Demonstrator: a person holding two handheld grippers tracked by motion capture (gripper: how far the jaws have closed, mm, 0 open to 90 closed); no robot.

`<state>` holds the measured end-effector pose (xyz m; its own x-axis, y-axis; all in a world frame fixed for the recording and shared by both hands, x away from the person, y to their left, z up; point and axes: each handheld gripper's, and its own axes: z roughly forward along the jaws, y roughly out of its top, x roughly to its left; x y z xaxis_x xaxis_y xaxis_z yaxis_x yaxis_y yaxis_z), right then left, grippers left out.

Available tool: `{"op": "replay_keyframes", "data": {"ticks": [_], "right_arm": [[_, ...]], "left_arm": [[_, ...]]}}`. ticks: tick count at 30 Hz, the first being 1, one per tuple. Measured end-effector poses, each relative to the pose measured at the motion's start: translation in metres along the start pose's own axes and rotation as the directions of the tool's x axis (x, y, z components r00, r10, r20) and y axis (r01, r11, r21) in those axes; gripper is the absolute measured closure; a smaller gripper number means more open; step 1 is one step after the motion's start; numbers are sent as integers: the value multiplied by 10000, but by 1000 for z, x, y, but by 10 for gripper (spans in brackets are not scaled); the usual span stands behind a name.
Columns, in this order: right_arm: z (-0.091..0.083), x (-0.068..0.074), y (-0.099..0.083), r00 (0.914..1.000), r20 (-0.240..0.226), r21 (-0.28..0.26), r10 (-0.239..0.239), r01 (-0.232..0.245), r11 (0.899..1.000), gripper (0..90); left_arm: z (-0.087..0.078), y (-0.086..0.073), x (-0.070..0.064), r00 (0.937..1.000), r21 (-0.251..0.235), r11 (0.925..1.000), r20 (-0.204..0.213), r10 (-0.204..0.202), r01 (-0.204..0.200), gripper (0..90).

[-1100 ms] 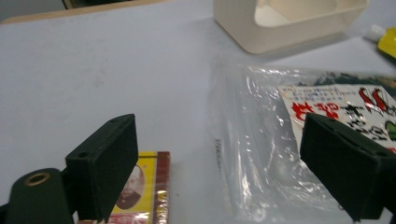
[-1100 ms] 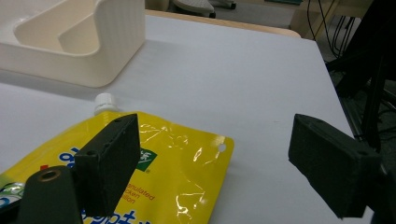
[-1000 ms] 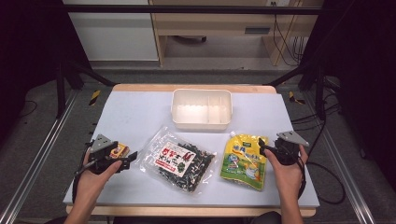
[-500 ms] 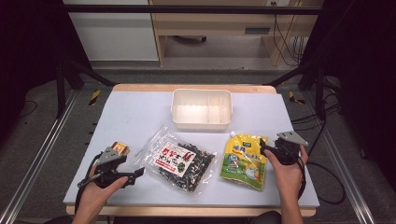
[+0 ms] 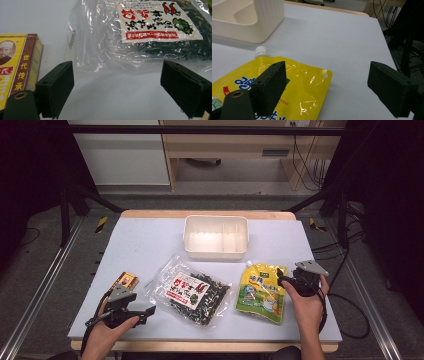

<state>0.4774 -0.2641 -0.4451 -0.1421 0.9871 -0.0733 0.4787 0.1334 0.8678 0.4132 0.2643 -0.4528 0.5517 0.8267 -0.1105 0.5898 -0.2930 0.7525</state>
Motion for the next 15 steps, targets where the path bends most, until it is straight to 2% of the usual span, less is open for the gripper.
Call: {"op": "replay_keyframes", "data": {"ticks": [8,11,12,15], "right_arm": [[1,1,1,10000,-28,43,-66,67,10000,161],[0,3,1,10000,-58,84,-47,47,10000,161],[0,3,1,10000,-55,89,-54,55,9999,161],[0,3,1,10000,-55,99,-55,55,9999,161]], "left_arm": [[2,-1,2,9999,96,9999,-100,-110,111,138],[2,-2,2,9995,115,9997,-263,-196,199,143],[2,-2,3,9990,166,9995,-385,-247,254,154],[7,-3,9,9980,505,9972,-351,-530,548,174]]}}
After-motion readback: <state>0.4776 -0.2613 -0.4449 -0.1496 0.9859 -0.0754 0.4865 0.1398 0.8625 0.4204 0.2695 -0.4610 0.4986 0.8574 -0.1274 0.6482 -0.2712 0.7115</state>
